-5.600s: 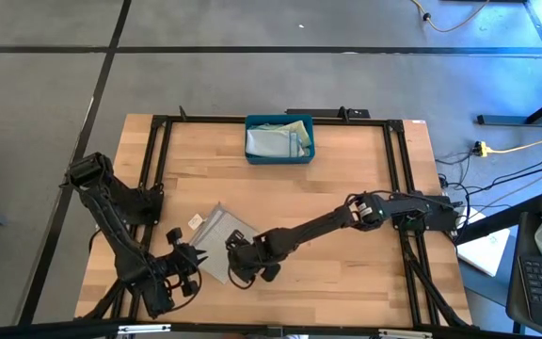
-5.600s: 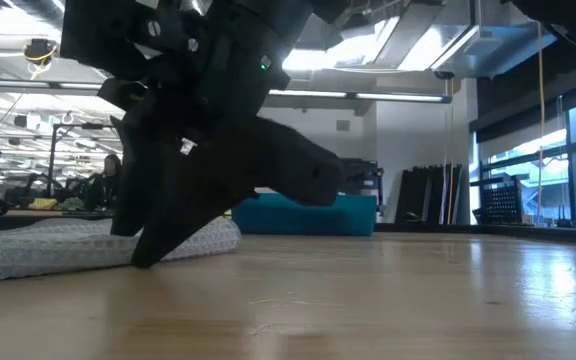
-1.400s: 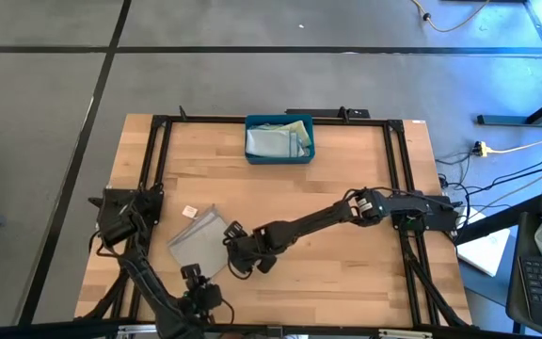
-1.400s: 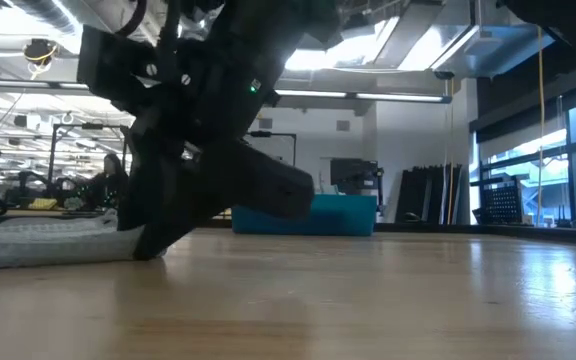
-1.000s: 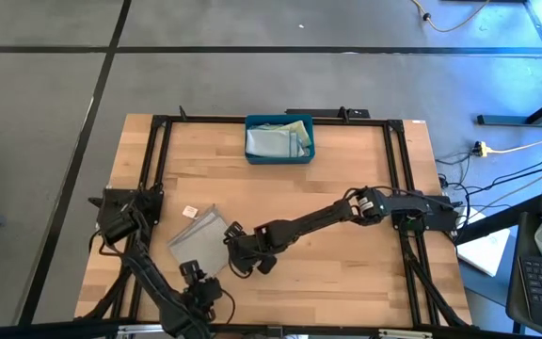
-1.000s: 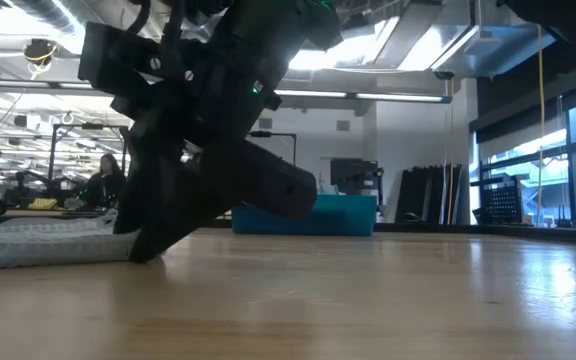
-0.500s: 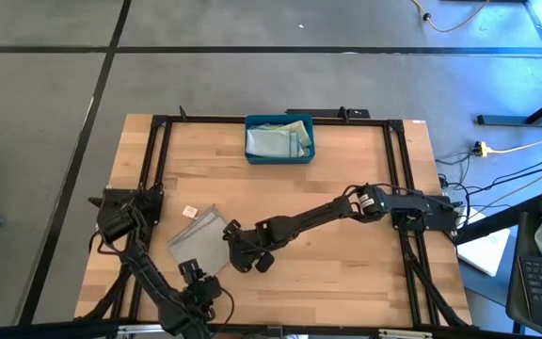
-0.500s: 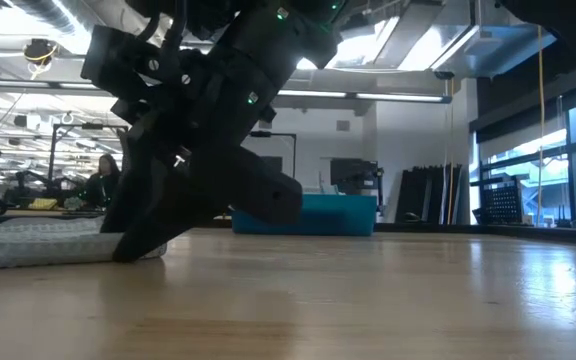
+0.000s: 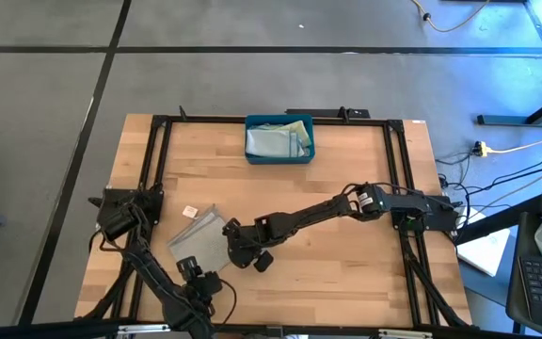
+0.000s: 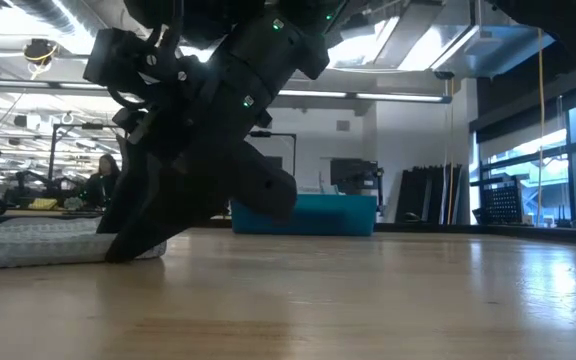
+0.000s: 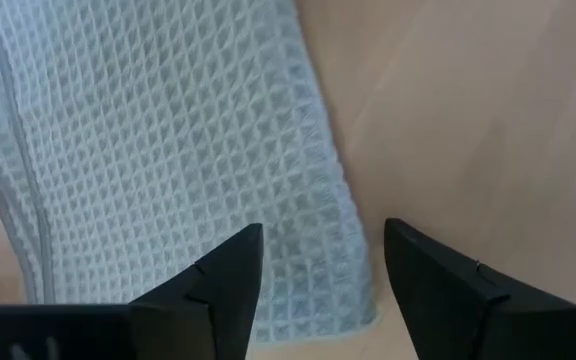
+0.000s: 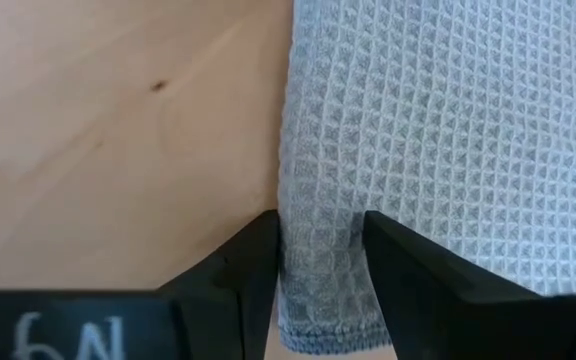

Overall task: Fold microfiber towels
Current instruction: Put the folded gray towel into the blue bin

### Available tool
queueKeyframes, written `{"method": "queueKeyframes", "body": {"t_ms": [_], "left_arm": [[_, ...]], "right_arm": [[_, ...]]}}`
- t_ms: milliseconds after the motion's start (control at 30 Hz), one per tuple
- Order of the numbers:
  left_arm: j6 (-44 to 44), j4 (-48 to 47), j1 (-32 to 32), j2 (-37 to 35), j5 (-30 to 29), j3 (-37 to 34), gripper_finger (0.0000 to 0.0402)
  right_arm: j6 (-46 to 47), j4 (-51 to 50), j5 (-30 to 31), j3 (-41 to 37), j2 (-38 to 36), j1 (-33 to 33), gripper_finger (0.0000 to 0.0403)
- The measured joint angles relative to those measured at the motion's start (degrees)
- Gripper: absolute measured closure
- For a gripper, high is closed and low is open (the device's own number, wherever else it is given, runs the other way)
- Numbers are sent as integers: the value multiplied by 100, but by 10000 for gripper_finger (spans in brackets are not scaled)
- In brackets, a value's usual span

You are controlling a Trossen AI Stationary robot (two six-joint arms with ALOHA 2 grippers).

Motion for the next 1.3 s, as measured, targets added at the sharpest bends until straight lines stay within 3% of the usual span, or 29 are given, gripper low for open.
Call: {"method": "queueKeyframes", "body": {"t_ms": [167, 500, 800, 967, 1167, 1300], "left_arm": [[-95, -200, 99, -106, 308, -37, 200], [-147, 478, 239, -206, 480, -446, 210], [-426, 690, 238, -204, 200, -450, 311], [-466, 747, 228, -189, 103, -450, 387], [-437, 709, 181, -186, 65, -450, 397], [-227, 22, 210, -159, 309, -319, 399]], "right_arm": [[-56, 2, -46, 0, 0, -6, 249], [-233, 19, -233, -2, 0, -45, 249], [-322, 122, -264, -7, 2, -43, 254], [-321, 101, -284, -9, 2, -37, 297], [-343, 31, -323, -9, 4, -91, 386], [-359, -64, -167, -9, -51, -103, 386]]}}
